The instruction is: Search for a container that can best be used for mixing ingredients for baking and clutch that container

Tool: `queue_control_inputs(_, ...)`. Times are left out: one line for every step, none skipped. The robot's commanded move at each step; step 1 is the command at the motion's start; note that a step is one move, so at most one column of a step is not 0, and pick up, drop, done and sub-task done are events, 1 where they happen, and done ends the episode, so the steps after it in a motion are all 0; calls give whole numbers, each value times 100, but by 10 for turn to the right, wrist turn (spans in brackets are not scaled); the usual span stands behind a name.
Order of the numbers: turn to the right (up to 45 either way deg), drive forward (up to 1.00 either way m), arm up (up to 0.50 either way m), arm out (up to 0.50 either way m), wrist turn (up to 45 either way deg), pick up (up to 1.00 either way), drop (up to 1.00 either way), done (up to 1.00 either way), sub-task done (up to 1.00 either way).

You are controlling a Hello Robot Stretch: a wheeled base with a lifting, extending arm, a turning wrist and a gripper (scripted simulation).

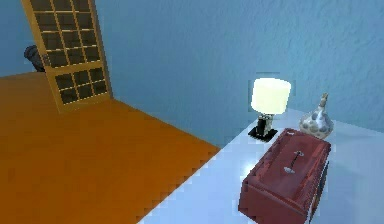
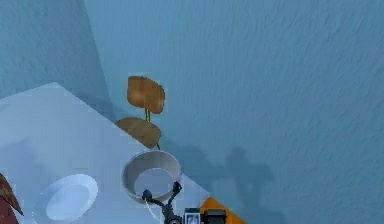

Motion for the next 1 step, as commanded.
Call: queue_control_inputs(0, 0, 0, 0, 0, 100, 0, 0, 0)
